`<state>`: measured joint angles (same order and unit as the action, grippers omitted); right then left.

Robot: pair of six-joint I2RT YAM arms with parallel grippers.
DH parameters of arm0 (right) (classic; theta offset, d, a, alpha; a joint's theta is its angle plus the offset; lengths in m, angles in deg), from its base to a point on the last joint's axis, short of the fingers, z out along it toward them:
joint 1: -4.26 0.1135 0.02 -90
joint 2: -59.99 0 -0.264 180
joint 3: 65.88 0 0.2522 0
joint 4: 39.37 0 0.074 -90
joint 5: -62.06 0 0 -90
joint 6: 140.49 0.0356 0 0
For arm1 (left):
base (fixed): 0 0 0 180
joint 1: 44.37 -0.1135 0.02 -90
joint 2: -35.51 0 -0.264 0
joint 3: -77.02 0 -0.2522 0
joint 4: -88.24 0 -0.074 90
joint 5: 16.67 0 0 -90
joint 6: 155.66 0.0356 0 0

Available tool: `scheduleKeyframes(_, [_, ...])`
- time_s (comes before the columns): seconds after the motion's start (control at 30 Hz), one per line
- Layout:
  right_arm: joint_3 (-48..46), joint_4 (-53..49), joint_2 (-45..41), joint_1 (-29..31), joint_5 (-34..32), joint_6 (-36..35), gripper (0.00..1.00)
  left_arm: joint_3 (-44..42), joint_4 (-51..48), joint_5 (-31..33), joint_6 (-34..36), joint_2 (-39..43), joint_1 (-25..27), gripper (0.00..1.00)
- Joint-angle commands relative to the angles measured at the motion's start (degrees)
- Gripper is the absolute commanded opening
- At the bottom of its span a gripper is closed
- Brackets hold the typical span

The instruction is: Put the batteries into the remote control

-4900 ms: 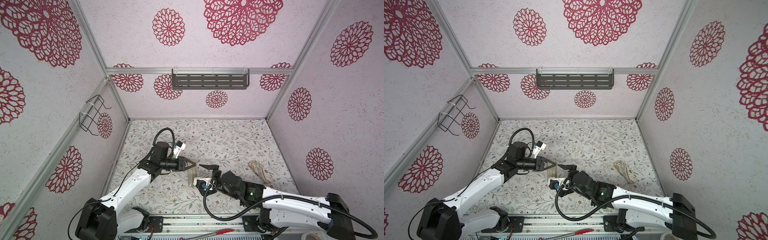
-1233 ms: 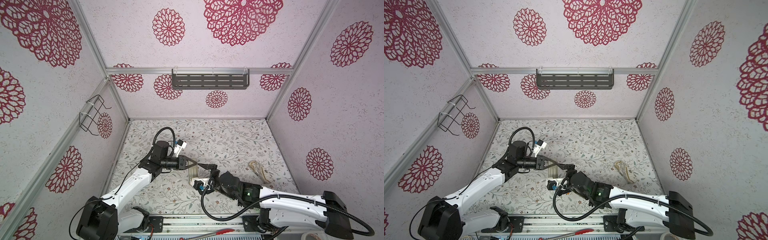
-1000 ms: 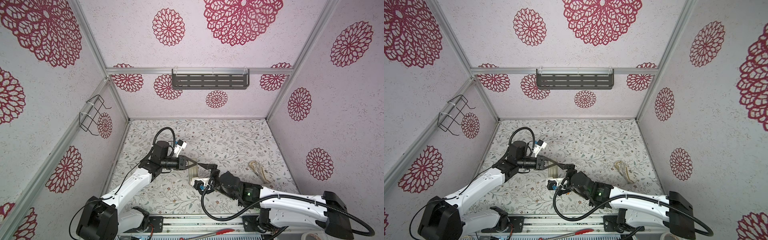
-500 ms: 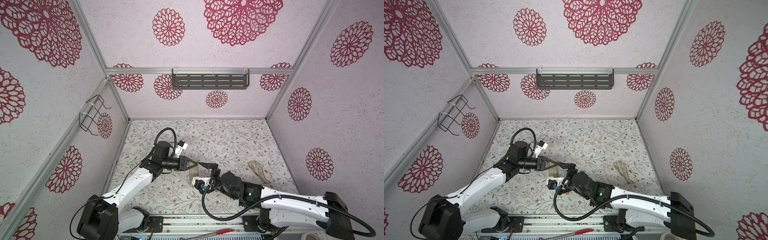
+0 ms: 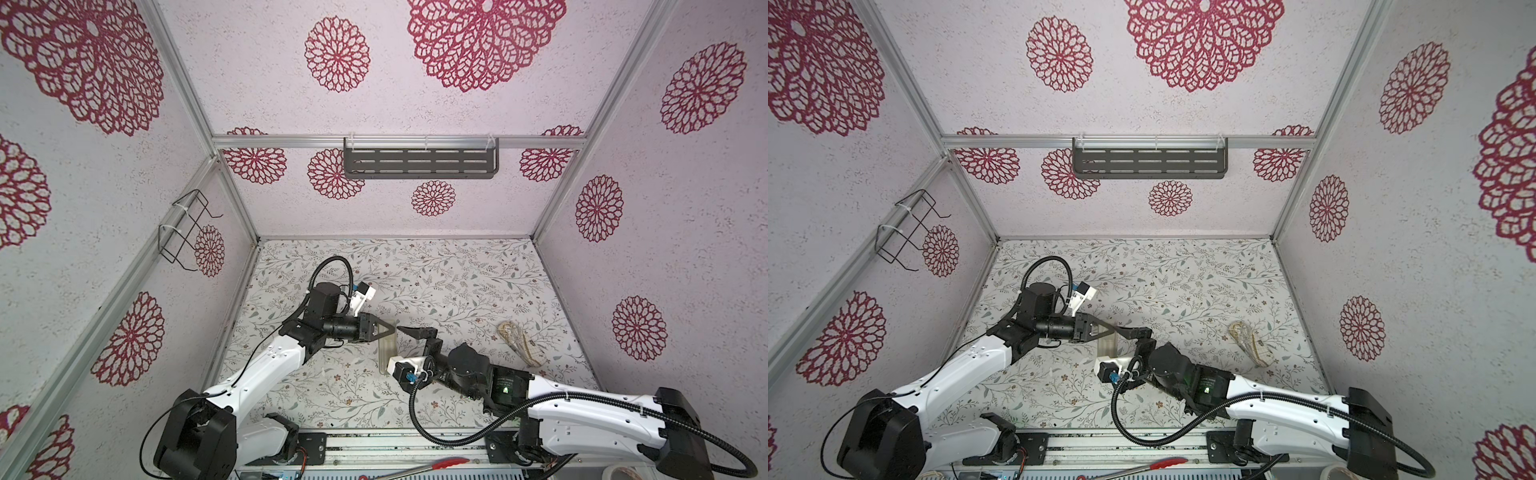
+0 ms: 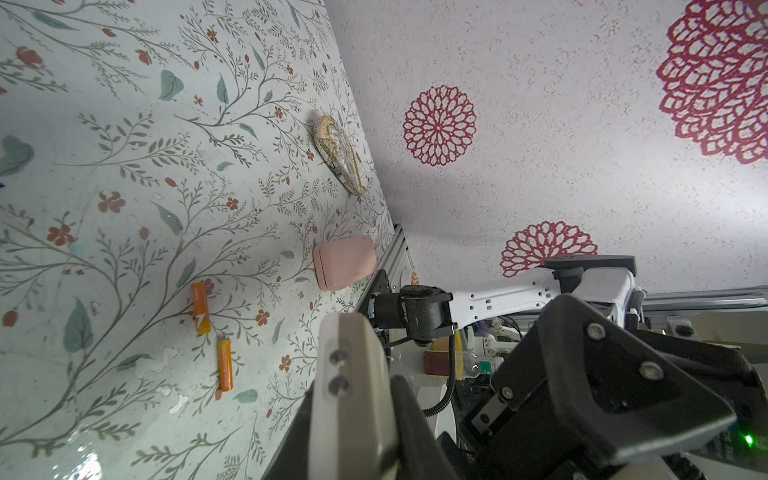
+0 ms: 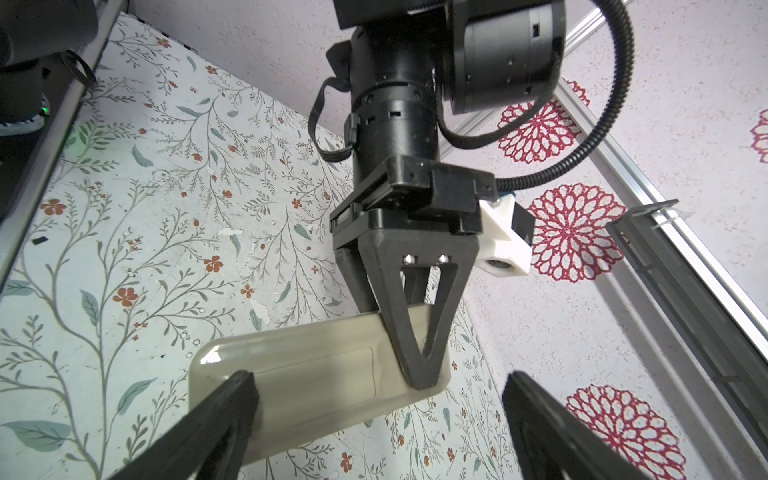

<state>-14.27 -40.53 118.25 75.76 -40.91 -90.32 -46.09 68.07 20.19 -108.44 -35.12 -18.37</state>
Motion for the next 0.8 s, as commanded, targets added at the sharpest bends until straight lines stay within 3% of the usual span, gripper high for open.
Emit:
scheduleKeyframes(0.0, [0.2,0.06,-0.54,-0.11,1.57,0.83,0.96,1.03,-0.42,-1.7,1.53,0.18,0.28,0.0])
scheduleKeyframes(0.77, [1.51,-2.78,2.01,-1.45,2.97,1.07,0.97,1.16,-2.19,-2.05,3.01,0.76,0.27,0.0])
